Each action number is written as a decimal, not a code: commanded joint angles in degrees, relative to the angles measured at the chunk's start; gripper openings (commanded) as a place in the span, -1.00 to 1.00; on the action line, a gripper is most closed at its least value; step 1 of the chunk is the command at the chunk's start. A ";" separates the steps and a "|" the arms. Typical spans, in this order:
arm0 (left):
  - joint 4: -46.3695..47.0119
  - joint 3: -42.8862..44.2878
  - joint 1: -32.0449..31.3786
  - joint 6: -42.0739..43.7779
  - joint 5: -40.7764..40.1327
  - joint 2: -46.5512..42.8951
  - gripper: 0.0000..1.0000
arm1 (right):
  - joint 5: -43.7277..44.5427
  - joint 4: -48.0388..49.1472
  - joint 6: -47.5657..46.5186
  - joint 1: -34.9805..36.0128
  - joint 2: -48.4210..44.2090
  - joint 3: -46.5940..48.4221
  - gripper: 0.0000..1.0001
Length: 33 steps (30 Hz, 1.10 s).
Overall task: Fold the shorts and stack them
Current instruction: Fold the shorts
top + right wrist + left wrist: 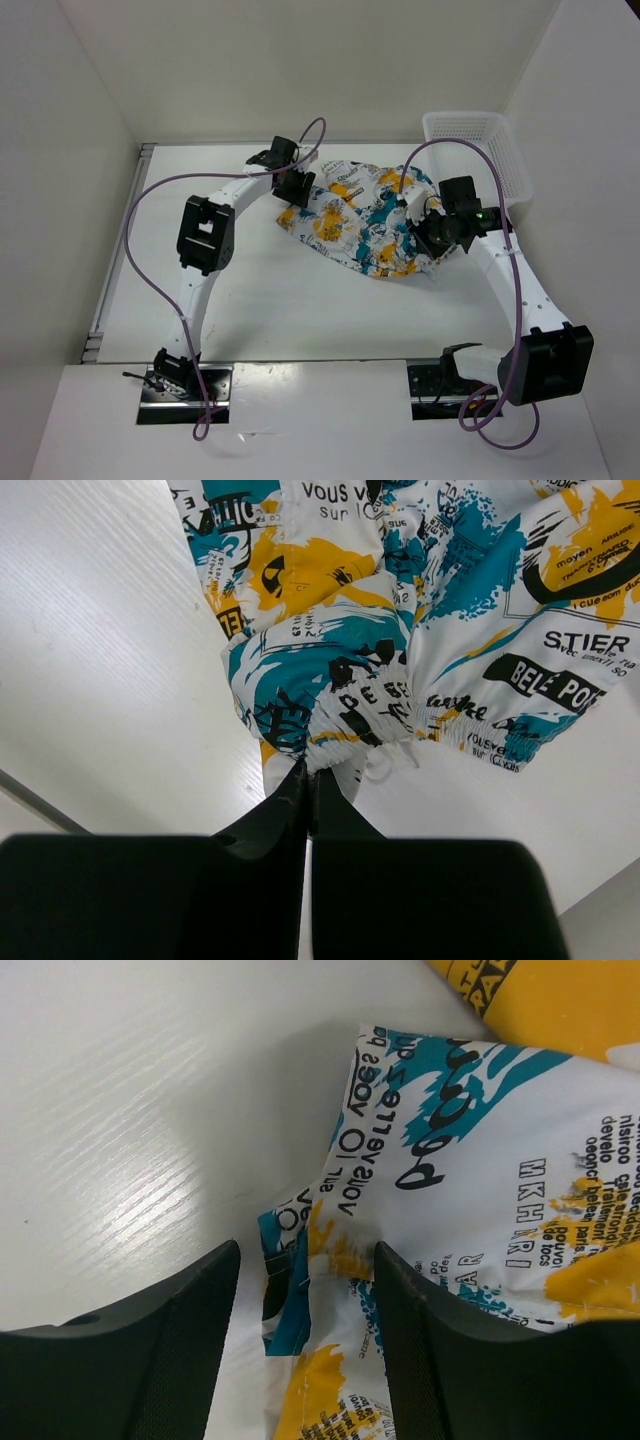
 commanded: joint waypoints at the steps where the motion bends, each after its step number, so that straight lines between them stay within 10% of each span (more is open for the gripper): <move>1: -0.51 -0.27 0.32 0.23 1.13 -1.55 0.27 | -0.05 2.51 -0.68 -0.03 -0.98 0.41 -1.00; 8: -3.07 -0.88 0.32 0.23 6.41 -2.16 -0.42 | 0.57 2.51 -0.68 -0.03 -0.98 0.41 -1.00; 15: -1.05 -2.90 -0.82 0.23 1.93 -7.07 -0.21 | 1.09 2.51 -0.68 -0.03 -0.98 -0.12 -1.00; 23: -1.05 -6.15 -0.82 0.23 1.93 -7.60 -1.00 | 1.09 3.03 -0.68 -0.03 -1.51 -0.65 -1.00; 33: -9.11 5.31 5.13 0.23 11.04 -13.92 -1.00 | 3.73 7.07 5.46 -0.03 -0.02 6.19 -1.00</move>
